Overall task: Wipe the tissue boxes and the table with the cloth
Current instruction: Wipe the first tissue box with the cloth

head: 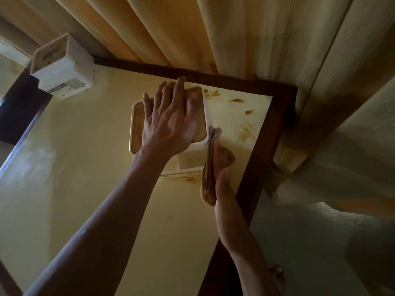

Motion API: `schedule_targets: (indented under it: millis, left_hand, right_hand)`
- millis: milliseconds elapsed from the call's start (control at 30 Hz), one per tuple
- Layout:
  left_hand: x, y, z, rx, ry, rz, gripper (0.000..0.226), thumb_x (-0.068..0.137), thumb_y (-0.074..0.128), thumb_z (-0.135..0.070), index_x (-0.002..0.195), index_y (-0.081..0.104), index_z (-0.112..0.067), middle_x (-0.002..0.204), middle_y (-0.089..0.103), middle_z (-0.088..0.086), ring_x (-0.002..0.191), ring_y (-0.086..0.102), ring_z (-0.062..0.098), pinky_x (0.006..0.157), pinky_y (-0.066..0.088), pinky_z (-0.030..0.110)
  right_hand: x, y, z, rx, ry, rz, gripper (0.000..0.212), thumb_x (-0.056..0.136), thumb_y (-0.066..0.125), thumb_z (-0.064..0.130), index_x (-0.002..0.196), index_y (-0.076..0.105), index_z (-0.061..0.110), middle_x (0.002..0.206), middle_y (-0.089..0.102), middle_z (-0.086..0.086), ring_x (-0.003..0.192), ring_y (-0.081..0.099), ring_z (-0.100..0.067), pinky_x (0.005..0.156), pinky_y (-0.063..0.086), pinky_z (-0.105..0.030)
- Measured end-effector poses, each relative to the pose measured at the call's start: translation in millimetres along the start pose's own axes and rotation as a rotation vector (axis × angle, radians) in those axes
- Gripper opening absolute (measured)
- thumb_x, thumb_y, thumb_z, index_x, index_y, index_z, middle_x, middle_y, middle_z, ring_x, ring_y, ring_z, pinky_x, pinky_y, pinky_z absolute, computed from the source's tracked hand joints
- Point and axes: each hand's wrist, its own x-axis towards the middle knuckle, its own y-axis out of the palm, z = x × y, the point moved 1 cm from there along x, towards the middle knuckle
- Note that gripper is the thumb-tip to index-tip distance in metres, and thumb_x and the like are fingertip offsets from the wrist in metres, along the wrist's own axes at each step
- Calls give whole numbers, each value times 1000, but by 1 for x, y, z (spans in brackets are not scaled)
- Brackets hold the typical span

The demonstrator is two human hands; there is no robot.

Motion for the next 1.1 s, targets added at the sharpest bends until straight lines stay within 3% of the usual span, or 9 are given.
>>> schedule_targets:
  millis: [133, 267, 367, 500, 667, 767, 867, 1000, 1100]
  left_hand:
    - [2, 0, 2, 12, 0, 0, 72, 99, 9, -60, 161, 13, -23, 167, 17, 1, 156, 3, 18, 125, -6, 54]
    - [3, 2, 1, 31, 29, -15, 72, 100, 10, -61, 160, 16, -22, 167, 18, 2, 156, 4, 20, 124, -4, 56]
    - [5, 4, 6, 72, 39, -6, 71, 100, 10, -61, 158, 23, -22, 166, 19, 2, 156, 6, 21, 124, -2, 57]
    - [-2, -2, 1, -28, 37, -66, 69, 100, 20, -63, 155, 33, -23, 164, 28, 1, 153, 17, 18, 124, 5, 57]
    - [-32, -19, -6, -77, -107, -522, 55, 99, 36, -51, 138, 56, -18, 156, 42, 9, 145, 36, 28, 116, 28, 58]
    - [-50, -11, -5, -130, -399, -326, 65, 101, 29, -57, 154, 35, -19, 166, 17, 16, 155, 6, 33, 125, 4, 54]
    - [-58, 0, -6, -154, -475, -185, 77, 102, 21, -64, 162, 10, -18, 169, -2, 16, 155, -10, 31, 125, -10, 49]
    - [-50, -2, 1, -214, -450, -189, 76, 101, 21, -67, 162, 12, -23, 170, 4, 9, 156, 0, 27, 126, -4, 48]
    - [-43, -9, 9, -327, -433, -205, 77, 89, 23, -72, 152, 35, -28, 160, 32, 0, 149, 23, 24, 122, 13, 52]
  right_hand:
    - [27, -8, 17, -34, -29, -2, 81, 86, 18, 81, 143, 38, 26, 140, 48, 17, 125, 50, 10, 96, 43, -9]
    - [79, -18, 39, -81, -127, 27, 76, 99, 14, 66, 163, 21, 24, 166, 31, -4, 152, 31, -13, 125, 28, -46]
    - [113, -27, 52, -126, -50, 18, 72, 100, 13, 71, 160, 28, 34, 165, 33, 2, 148, 31, -3, 124, 24, -39]
    - [128, -31, 59, -66, 56, -26, 88, 83, 26, 88, 151, 46, 35, 152, 52, 4, 142, 45, -11, 123, 32, -45]
    - [124, -30, 65, -39, -10, -56, 49, 104, 17, 65, 129, 55, 48, 147, 51, 15, 149, 34, -10, 127, 22, -44]
    - [127, -28, 65, -125, 7, -51, 83, 85, 21, 92, 150, 45, 45, 163, 37, 6, 155, 24, -15, 127, 16, -54]
    - [128, -29, 57, -186, 19, -54, 105, 72, 20, 100, 155, 39, 39, 165, 34, 1, 153, 28, -17, 126, 22, -53]
    - [117, -32, 54, -158, -8, -56, 83, 92, 18, 82, 156, 38, 33, 158, 44, 2, 145, 40, -11, 123, 30, -45]
    - [100, -34, 50, -113, -29, -67, 68, 101, 18, 67, 156, 38, 32, 149, 48, 10, 135, 43, -1, 118, 32, -32]
